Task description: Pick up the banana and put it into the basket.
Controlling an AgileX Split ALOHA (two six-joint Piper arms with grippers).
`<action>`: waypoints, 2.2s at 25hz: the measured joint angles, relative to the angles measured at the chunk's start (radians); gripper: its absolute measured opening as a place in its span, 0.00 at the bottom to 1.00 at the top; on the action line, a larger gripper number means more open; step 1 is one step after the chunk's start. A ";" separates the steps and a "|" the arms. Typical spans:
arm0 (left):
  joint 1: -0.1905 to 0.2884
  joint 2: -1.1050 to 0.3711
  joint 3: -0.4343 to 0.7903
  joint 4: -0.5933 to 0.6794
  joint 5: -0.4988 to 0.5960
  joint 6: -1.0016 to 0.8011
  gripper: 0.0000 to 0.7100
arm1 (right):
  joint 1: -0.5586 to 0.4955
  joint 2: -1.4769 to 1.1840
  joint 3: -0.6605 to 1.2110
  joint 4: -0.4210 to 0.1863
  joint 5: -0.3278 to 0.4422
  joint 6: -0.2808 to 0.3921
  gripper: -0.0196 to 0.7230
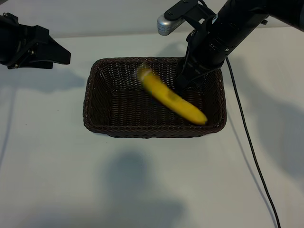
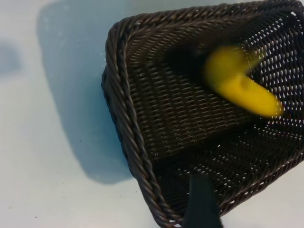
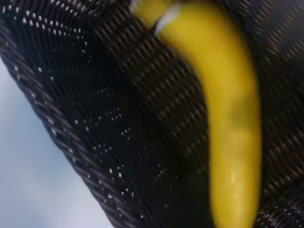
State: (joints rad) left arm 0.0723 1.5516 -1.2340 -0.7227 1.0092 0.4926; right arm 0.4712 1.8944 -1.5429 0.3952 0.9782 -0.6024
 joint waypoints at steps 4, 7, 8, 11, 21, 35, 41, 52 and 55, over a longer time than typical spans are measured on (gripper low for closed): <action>0.000 0.000 0.000 0.000 0.000 0.000 0.77 | 0.000 0.000 0.000 0.000 0.000 0.002 0.75; 0.000 0.000 0.000 0.000 0.000 0.000 0.77 | 0.000 0.000 0.000 0.001 0.000 0.004 0.75; 0.000 0.000 0.000 0.000 0.000 0.000 0.77 | 0.000 0.000 0.000 0.005 0.000 0.004 0.75; 0.000 0.000 0.000 0.000 0.000 0.000 0.77 | 0.000 0.000 0.000 0.028 0.001 -0.007 0.75; 0.000 0.000 0.000 0.000 0.000 0.000 0.77 | 0.000 -0.165 0.000 0.027 0.020 -0.056 0.75; 0.000 0.000 0.000 0.000 0.000 -0.001 0.77 | -0.298 -0.334 0.000 0.181 0.132 -0.146 0.75; 0.000 0.000 0.000 0.000 0.002 -0.001 0.77 | -0.348 -0.343 0.000 0.246 0.200 -0.189 0.74; 0.000 0.000 0.000 0.000 -0.001 0.000 0.77 | -0.335 -0.345 0.070 0.243 0.239 -0.312 0.73; 0.000 0.000 0.000 0.000 -0.002 0.000 0.77 | -0.335 -0.345 0.134 0.237 0.239 -0.326 0.73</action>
State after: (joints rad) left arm 0.0723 1.5516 -1.2340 -0.7227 1.0073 0.4929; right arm 0.1362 1.5497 -1.4094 0.6319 1.2172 -0.9283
